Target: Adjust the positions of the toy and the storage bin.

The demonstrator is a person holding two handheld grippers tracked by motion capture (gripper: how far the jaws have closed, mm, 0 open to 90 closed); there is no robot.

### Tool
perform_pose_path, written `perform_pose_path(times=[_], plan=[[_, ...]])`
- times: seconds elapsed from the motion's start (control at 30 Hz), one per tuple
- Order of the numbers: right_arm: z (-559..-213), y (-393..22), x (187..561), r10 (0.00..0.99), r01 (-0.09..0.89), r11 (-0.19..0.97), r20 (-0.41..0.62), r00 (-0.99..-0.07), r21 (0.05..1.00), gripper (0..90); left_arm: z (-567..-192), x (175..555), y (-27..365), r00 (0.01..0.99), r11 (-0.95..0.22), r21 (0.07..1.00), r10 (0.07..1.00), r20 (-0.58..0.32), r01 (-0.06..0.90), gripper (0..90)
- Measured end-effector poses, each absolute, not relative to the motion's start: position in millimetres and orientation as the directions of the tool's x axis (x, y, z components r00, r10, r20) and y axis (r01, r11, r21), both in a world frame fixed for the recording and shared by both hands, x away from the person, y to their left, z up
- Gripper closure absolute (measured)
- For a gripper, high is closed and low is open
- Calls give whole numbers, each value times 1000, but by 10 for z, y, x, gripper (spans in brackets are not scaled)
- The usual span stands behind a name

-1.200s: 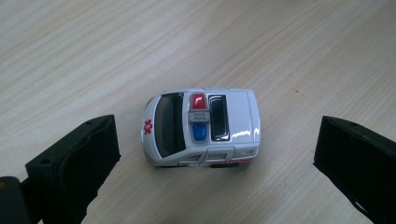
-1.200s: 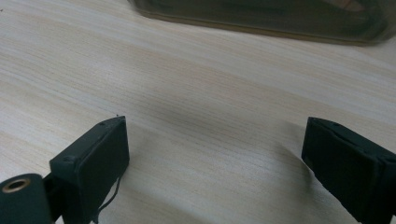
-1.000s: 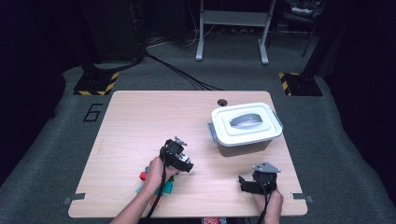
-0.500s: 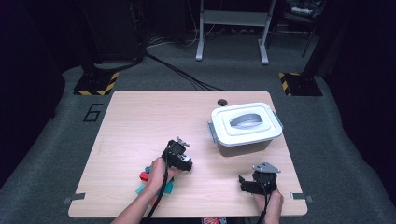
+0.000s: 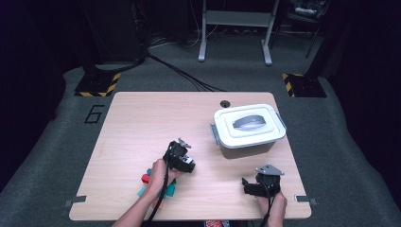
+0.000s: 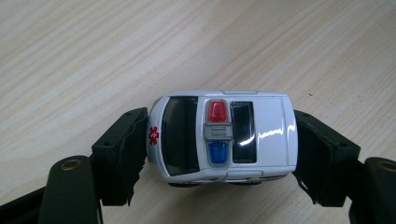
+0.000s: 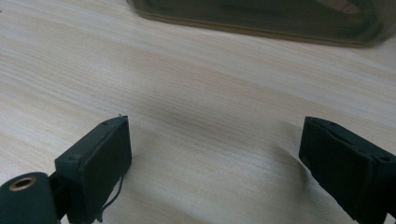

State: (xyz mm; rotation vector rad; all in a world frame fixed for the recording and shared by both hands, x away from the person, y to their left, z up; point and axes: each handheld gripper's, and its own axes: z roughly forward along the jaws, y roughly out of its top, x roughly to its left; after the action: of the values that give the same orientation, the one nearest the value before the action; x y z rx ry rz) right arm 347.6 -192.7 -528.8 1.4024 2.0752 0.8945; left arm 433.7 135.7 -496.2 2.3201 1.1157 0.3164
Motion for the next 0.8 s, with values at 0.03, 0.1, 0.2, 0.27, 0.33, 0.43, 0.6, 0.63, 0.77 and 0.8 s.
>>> perform_pose_path(times=[0.03,0.1,0.2,0.27,0.33,0.43,0.6,0.63,0.77,0.8], plan=[[-5288,-1927,3476,932,620,262,-27,-361,739,85,-4946,4338,1374,628,-510,566,778,-17,647,256],[-5289,-1928,3477,932,620,262,-26,-362,740,85,-4904,4340,1420,626,-506,574,780,-16,644,257],[-5289,-1928,3477,932,621,261,-25,-362,739,84,-4812,4350,1511,618,-493,587,786,-17,642,256],[-5289,-1928,3477,932,621,261,-25,-362,739,84,-4742,4354,1576,609,-483,600,793,-8,638,256],[-5289,-1927,3477,932,620,262,-27,-362,739,84,-4680,4365,1648,602,-478,606,798,-3,636,256],[-5289,-1927,3477,932,620,262,-26,-363,739,85,-4599,4390,1773,589,-469,612,808,6,637,256],[-5289,-1928,3478,932,621,262,-25,-363,739,85,-4533,4448,1999,554,-440,619,832,10,650,256],[-5289,-1928,3478,931,621,262,-25,-363,739,85,-4530,4458,2033,550,-438,622,835,14,649,256],[-5288,-1930,3479,931,622,262,-24,-364,738,84,-4498,4508,2236,519,-417,619,855,17,666,256],[-5288,-1930,3478,931,622,262,-24,-364,738,84,-4496,4513,2271,511,-411,620,859,18,669,256]])
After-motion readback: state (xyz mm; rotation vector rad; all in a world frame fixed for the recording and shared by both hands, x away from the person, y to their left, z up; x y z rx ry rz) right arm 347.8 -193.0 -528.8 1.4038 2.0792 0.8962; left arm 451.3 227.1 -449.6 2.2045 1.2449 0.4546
